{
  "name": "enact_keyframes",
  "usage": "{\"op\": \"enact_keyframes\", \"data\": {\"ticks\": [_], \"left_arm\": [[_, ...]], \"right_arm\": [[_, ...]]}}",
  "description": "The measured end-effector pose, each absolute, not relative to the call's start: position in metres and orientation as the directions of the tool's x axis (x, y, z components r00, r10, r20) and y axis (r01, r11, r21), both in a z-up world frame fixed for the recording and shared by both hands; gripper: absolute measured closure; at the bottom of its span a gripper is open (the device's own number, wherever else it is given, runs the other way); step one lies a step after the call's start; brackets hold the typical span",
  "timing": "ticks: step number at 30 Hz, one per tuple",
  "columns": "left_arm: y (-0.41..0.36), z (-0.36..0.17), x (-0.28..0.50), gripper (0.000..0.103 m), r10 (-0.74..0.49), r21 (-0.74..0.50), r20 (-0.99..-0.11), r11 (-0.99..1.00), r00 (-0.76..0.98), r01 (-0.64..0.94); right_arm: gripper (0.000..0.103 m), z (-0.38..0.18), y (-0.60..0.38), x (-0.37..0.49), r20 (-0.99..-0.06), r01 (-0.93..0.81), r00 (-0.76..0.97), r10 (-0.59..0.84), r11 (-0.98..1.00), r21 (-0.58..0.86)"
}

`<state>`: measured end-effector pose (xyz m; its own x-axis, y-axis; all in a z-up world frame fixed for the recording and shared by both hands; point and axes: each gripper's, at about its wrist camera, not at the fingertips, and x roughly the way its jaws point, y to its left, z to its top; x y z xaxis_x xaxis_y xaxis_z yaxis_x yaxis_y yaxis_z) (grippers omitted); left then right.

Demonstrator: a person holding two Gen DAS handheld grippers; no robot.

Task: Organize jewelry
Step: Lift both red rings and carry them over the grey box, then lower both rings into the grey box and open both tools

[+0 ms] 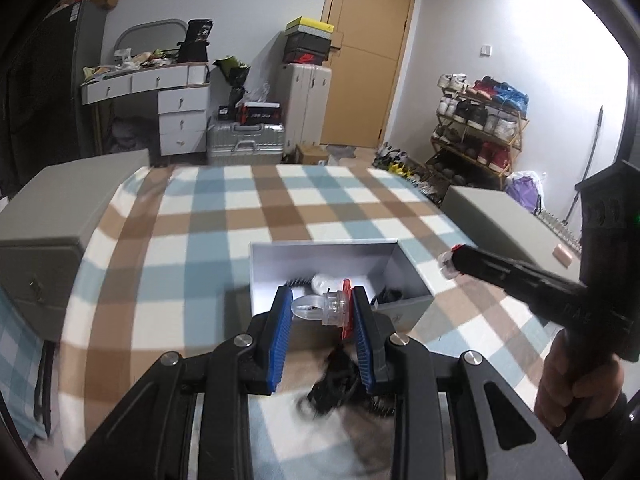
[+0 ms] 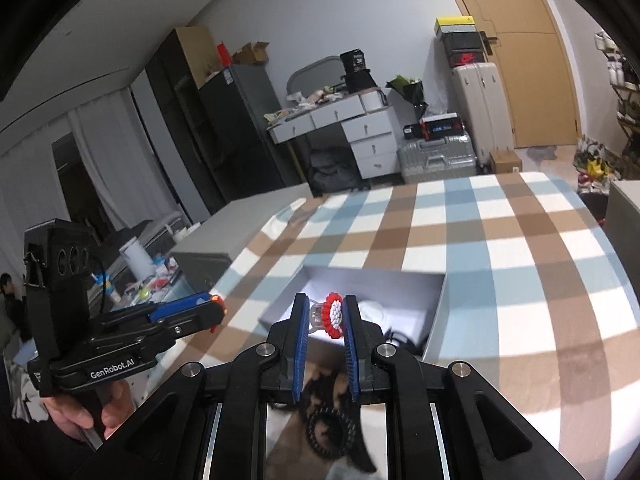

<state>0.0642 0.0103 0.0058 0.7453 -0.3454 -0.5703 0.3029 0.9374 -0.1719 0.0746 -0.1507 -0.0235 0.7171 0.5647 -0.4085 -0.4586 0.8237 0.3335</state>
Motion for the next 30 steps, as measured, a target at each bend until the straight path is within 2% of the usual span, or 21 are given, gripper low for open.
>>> {"op": "enact_keyframes", "data": {"ticks": [8,16,30], "left_arm": [[-0.010,0.004,0.101,0.080,-0.390,-0.191,-0.572,0.919,0.722,0.346],[-0.027,-0.016,0.128,0.080,-0.436,-0.259,-0.602,0.899,0.668,0.353],[-0.046,-0.035,0.144,0.080,-0.449,-0.259,-0.660,0.889,0.602,0.379]], "right_arm": [[0.087,-0.023,-0.156,0.106,-0.410,-0.447,0.729,0.548,0.835,0.321],[0.087,-0.049,-0.162,0.142,-0.456,-0.412,0.708,0.539,0.840,0.353],[0.087,-0.074,-0.168,0.164,-0.478,-0.414,0.678,0.558,0.828,0.379]]}}
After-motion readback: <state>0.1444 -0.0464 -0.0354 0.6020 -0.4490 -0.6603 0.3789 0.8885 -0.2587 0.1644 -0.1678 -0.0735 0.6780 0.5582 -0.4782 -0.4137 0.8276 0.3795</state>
